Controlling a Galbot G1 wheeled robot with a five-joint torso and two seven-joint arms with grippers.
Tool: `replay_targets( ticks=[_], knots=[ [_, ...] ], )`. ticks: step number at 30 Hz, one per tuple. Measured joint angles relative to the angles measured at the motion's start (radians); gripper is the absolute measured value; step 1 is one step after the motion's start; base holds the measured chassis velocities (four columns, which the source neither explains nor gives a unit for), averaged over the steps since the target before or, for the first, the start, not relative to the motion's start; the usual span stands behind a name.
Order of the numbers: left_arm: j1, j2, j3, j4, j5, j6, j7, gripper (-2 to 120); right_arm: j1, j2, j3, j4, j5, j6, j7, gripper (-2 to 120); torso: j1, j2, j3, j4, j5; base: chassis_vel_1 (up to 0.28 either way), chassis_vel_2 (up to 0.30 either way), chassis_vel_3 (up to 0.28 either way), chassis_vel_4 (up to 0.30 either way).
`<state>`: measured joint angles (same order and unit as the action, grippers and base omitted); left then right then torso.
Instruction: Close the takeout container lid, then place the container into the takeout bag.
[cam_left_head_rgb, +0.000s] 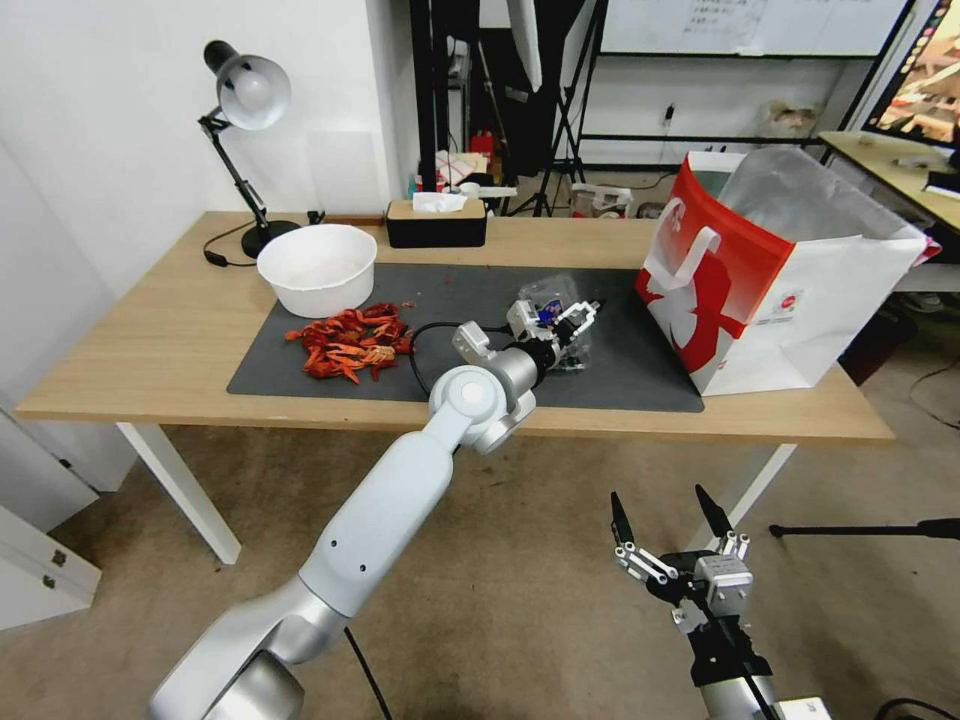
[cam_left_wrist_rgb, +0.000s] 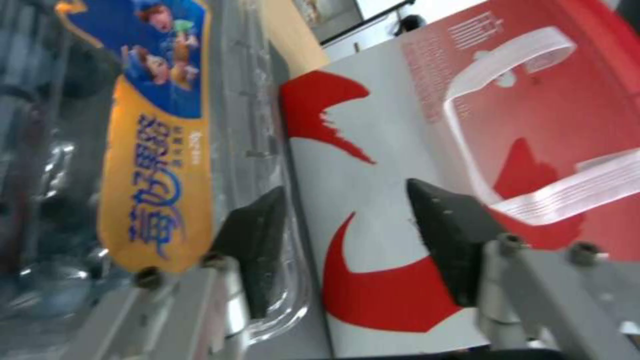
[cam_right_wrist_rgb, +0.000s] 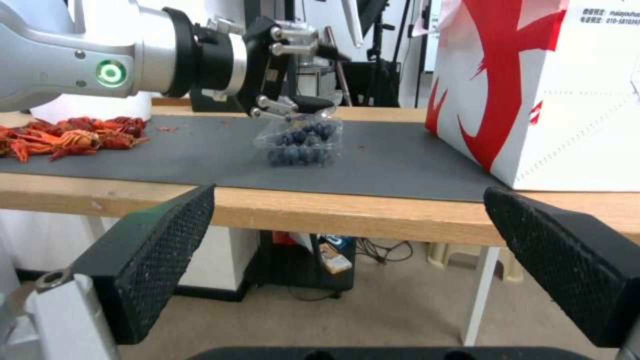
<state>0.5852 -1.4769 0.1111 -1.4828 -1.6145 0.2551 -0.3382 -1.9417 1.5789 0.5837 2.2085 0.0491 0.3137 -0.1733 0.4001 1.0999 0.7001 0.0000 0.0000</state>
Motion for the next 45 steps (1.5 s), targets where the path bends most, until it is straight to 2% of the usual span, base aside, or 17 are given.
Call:
replay_targets(
  ticks=[1, 4, 5, 7, 10, 13, 19, 24, 26, 27, 30, 31, 35, 38, 39, 42, 45],
  knots=[
    [0.0, 0.0, 0.0, 0.0, 0.0, 0.0, 0.0, 48, 0.0, 0.0, 0.0, 0.0, 0.0, 0.0, 0.0, 100, 0.0, 0.0, 0.0, 0.0, 0.0, 0.0, 0.0, 0.0, 0.0],
    [-0.002, 0.009, 0.003, -0.002, 0.022, 0.039, -0.04, 34, 0.001, 0.0, 0.0, 0.0, 0.002, 0.0, -0.001, 100, 0.0, 0.0, 0.0, 0.0, 0.0, 0.0, 0.0, 0.0, 0.0],
    [-0.002, 0.009, 0.003, -0.002, 0.022, 0.039, -0.04, 34, 0.001, 0.0, 0.0, 0.0, 0.002, 0.0, -0.001, 100, 0.0, 0.0, 0.0, 0.0, 0.0, 0.0, 0.0, 0.0, 0.0],
    [-0.002, 0.017, 0.009, -0.002, 0.054, 0.041, -0.053, 23, 0.002, -0.001, 0.002, -0.001, 0.004, 0.002, -0.004, 100, 0.0, 0.0, 0.0, 0.0001, 0.0, 0.0, 0.0, 0.0, 0.0],
    [-0.002, 0.019, 0.009, -0.003, 0.063, 0.041, -0.056, 17, 0.003, -0.001, 0.002, -0.002, 0.006, 0.004, -0.005, 100, 0.0, 0.0, 0.0, 0.0, 0.0, 0.0, 0.0, 0.0, 0.0],
    [-0.002, 0.021, 0.011, -0.003, 0.077, 0.043, -0.061, 1, 0.004, -0.002, 0.003, -0.003, 0.009, 0.004, -0.005, 100, 0.0, 0.0, 0.0, 0.0, -0.0001, 0.0, 0.0, 0.0, 0.0],
    [-0.002, 0.021, 0.016, -0.003, 0.094, 0.048, -0.066, 0, 0.008, -0.006, 0.005, 0.0, 0.023, 0.0, -0.007, 100, 0.0, 0.0, 0.0, 0.0, 0.0, 0.0, 0.0, 0.0, 0.0],
    [-0.002, 0.023, 0.019, -0.007, 0.095, 0.048, -0.068, 0, 0.027, -0.02, 0.022, 0.011, 0.102, -0.006, -0.043, 100, 0.0, 0.0, 0.0, -0.0001, 0.0, 0.0, 0.0, 0.0, 0.0],
    [0.002, 0.03, 0.02, -0.011, 0.095, 0.048, -0.068, 0, 0.045, -0.04, 0.033, 0.036, 0.23, -0.05, -0.077, 100, 0.0, 0.0, 0.0, 0.0, 0.0, 0.0, 0.0, 0.0, 0.0],
    [0.002, 0.03, 0.02, -0.011, 0.095, 0.048, -0.068, 0, 0.045, -0.04, 0.033, 0.036, 0.23, -0.05, -0.077, 100, 0.0, 0.0, 0.0, 0.0, 0.0, 0.0, 0.0, 0.0, 0.0],
    [0.007, 0.038, 0.021, -0.016, 0.095, 0.045, -0.067, 0, 0.088, -0.083, 0.051, 0.072, 0.479, -0.147, -0.099, 100, 0.0, 0.0, 0.0, 0.0, -0.0001, 0.0, 0.0, 0.0, 0.0],
    [0.007, 0.038, 0.021, -0.016, 0.095, 0.045, -0.067, 0, 0.088, -0.083, 0.051, 0.072, 0.479, -0.147, -0.099, 100, 0.0, 0.0, 0.0, 0.0, -0.0001, 0.0, 0.0, 0.0, 0.0],
    [0.008, 0.042, 0.021, -0.019, 0.096, 0.041, -0.067, 0, 0.126, -0.112, 0.062, 0.081, 0.623, -0.207, -0.096, 100, 0.0, 0.0, 0.0, 0.0, 0.0, 0.0, 0.0, 0.0, 0.0],
    [0.007, 0.048, 0.021, -0.021, 0.096, 0.038, -0.067, 0, 0.182, -0.147, 0.063, 0.091, 0.845, -0.296, -0.067, 100, 0.0, 0.0, 0.0, 0.0001, 0.0, 0.0, 0.0, 0.0, 0.0],
    [0.007, 0.048, 0.021, -0.021, 0.096, 0.038, -0.067, 0, 0.182, -0.147, 0.063, 0.091, 0.845, -0.296, -0.067, 100, 0.0, 0.0, 0.0, 0.0001, 0.0, 0.0, 0.0, 0.0, 0.0],
    [0.009, 0.05, 0.02, -0.024, 0.095, 0.035, -0.065, 0, 0.257, -0.187, 0.06, 0.079, 1.049, -0.365, -0.02, 100, 0.0, 0.0, 0.0, -0.0002, 0.0, 0.0, 0.0, 0.0, 0.0],
    [0.013, 0.051, 0.021, -0.025, 0.099, 0.036, -0.061, 0, 0.305, -0.213, 0.06, 0.059, 1.127, -0.392, 0.011, 100, 0.0, 0.0, 0.0, 0.0002, 0.0, 0.0, 0.0, 0.0, 0.0]
  ],
)
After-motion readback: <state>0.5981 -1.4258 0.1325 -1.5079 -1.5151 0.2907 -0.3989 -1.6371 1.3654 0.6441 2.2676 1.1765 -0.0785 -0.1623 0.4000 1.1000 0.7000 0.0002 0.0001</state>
